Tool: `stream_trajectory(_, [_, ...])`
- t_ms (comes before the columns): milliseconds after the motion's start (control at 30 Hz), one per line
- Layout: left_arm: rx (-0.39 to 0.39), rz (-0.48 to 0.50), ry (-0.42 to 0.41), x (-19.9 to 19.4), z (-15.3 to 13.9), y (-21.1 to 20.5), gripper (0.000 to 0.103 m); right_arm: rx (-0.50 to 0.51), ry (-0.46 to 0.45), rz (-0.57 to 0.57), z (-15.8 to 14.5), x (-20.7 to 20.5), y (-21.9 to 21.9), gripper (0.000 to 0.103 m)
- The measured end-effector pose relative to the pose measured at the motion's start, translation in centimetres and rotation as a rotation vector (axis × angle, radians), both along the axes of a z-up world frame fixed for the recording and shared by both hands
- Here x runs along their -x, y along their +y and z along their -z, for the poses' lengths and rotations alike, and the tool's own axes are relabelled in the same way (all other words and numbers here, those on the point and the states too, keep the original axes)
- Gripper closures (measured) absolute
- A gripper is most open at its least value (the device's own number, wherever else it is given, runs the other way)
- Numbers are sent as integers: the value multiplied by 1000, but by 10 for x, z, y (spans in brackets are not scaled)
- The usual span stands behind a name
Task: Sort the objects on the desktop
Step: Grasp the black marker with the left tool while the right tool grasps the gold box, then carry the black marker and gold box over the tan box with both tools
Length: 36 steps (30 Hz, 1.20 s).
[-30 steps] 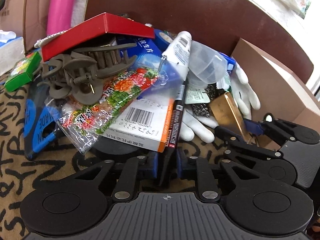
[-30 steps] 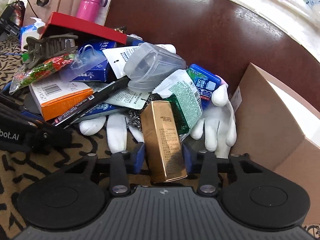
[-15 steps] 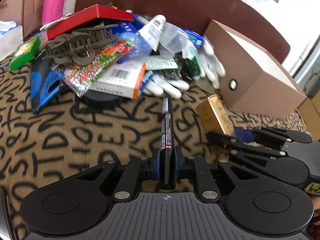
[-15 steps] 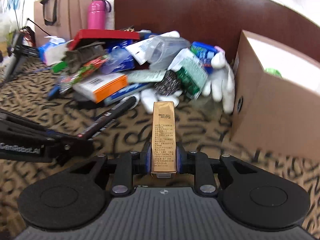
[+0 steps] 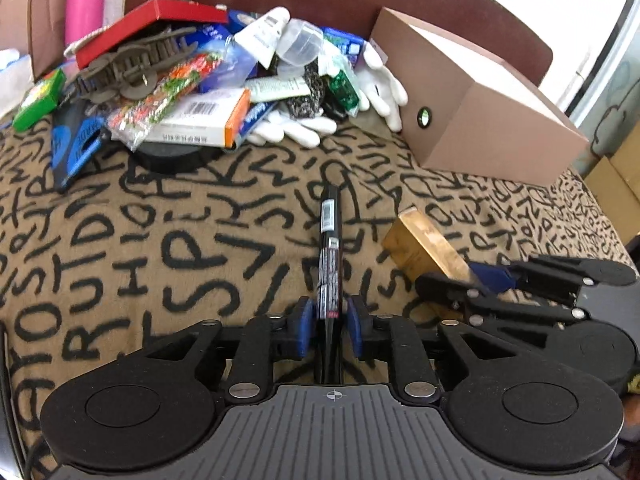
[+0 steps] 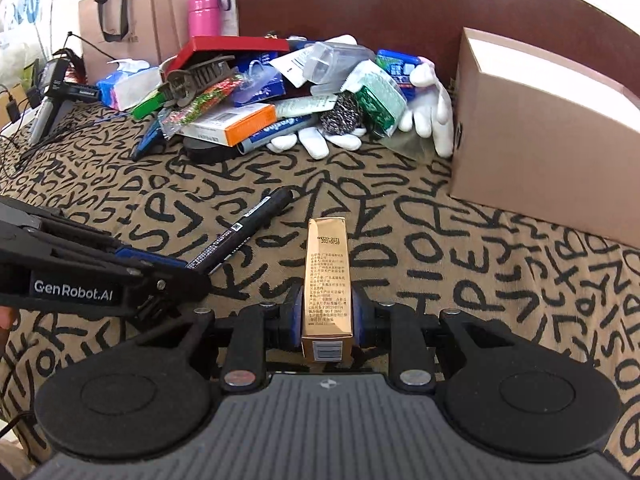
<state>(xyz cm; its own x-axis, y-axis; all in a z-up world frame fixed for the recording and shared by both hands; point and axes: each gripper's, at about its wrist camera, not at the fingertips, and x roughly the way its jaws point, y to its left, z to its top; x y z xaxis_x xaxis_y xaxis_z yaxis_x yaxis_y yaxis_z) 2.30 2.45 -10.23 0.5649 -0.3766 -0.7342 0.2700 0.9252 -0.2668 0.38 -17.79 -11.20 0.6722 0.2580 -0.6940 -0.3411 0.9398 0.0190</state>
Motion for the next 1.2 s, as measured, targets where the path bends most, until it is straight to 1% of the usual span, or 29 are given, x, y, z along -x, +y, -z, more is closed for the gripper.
stream_trajectory(133, [-10,-1,-3,-8,1,-5,59,1,-3,2,1,-1,0,75])
stream_trajectory(200, [-13,-3,-4,-11,1,-8,58,1,-1,1,2,-2,-1,75])
stream_trajectory(333, [-32,9,-3,-13,1,-11,61,-3,3,2,2,-3,-2,75])
stream_trajectory(467, [-25,3,-4,-14,3,-11,58,2,3,1,3,-4,-1,75])
stream_trajectory(767, [-53,15,-28,-17,6,-17,58,25,-16,-17,9,-3,6,75])
stream_trajectory(800, [-65,16,-33,-17,6,-19,70,21,-16,-17,9,-3,5,75])
stream_trajectory(833, [-80,14,-35,-17,5,-20,92,13,-14,-16,9,-3,3,76])
stream_trajectory(967, [-43,3,-19,-17,0,-16,93,-42,-3,-10,4,-2,-4,76])
stream_trajectory(1067, [-35,-3,-50,-12,-11,-18,93,-71,-20,-7,-3,0,-10,76])
stream_trajectory(1200, [-11,32,-123,-11,-40,-26,93,-91,-71,10,-22,-2,-22,76])
